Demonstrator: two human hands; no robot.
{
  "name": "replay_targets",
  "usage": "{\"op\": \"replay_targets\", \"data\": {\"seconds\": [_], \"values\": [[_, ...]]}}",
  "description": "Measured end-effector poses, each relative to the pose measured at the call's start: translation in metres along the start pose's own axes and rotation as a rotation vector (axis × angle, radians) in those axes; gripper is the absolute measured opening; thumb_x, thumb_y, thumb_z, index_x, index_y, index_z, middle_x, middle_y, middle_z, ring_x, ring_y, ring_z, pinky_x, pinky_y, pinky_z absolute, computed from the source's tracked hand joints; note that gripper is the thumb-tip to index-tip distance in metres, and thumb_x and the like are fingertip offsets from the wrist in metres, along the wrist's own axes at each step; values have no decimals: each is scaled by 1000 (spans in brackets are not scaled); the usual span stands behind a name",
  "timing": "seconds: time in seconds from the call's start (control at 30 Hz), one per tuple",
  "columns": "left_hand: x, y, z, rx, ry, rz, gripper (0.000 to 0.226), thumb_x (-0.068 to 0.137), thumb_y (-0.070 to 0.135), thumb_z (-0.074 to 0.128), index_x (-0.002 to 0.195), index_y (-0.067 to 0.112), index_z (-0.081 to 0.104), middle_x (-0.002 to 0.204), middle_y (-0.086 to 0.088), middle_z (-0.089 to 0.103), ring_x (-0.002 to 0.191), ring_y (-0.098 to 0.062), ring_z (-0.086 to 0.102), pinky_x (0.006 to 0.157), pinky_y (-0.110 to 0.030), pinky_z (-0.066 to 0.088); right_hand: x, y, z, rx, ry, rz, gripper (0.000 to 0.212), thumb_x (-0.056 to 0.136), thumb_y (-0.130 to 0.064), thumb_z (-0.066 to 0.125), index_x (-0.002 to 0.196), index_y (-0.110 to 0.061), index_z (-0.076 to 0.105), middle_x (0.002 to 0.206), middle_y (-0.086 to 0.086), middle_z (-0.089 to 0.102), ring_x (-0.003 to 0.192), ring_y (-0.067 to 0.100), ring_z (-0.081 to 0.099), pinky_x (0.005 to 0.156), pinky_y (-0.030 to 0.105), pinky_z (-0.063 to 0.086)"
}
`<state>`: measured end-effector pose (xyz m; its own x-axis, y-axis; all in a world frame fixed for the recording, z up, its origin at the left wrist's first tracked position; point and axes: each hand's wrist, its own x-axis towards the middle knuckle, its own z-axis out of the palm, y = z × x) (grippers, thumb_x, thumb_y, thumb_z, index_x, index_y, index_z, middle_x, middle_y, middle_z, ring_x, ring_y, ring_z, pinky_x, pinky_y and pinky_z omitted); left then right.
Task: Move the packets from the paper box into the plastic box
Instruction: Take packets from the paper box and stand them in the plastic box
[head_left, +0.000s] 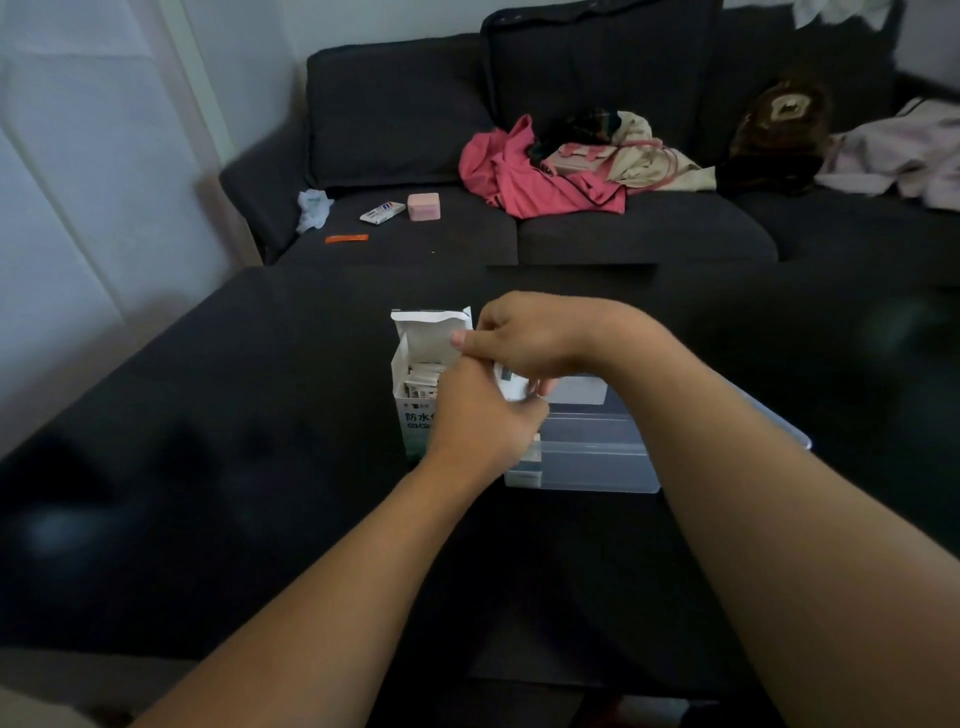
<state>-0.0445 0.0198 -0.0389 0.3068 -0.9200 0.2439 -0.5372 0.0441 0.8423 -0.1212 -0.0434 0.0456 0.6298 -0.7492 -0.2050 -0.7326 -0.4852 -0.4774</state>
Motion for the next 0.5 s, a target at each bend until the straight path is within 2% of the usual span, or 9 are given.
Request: {"op": "replay_targets", "data": {"seconds": [0.07,0.13,0.2,0.3,0.4,0.5], "values": [[1,4,2,-55,15,-40,22,91,22,72,110,16,62,76,-3,69,57,-13,69,45,-24,50,2,4,1,-29,66,-16,51,104,-50,44,107,-4,66,97,15,71,81,33,73,73,41,59],[3,7,2,-114,19,-84,22,93,18,67,112,19,56,83,-4,69,53,-14,69,39,-19,46,3,11,1,-5,169,-45,45,103,-47,48,102,-7,70,92,12,73,79,27,71,72,37,56],[4,6,1,-115,15,-78,27,90,11,66,114,18,55,87,-3,70,56,-15,71,42,-17,46,5,18,5,39,245,-100,37,102,-42,52,99,-11,73,91,5,72,82,20,68,73,36,55],[6,2,0,-19,-5,-50,28,85,10,70,110,17,60,83,0,70,69,-16,70,50,-20,45,6,20,16,62,292,-149,33,102,-33,54,94,-9,73,91,7,72,85,23,67,82,47,56],[9,-2,-1,111,36,-3,4,86,9,65,86,12,62,66,1,63,69,-23,67,50,-25,40,9,19,28,27,420,-204,35,99,-36,55,82,-10,70,79,10,69,78,28,66,75,47,56],[10,-1,-5,129,95,-26,26,85,9,61,61,15,55,55,-1,58,65,-30,65,49,-29,38,6,20,30,40,488,-204,41,96,-47,55,75,-13,67,74,7,69,74,28,66,71,44,56]]}}
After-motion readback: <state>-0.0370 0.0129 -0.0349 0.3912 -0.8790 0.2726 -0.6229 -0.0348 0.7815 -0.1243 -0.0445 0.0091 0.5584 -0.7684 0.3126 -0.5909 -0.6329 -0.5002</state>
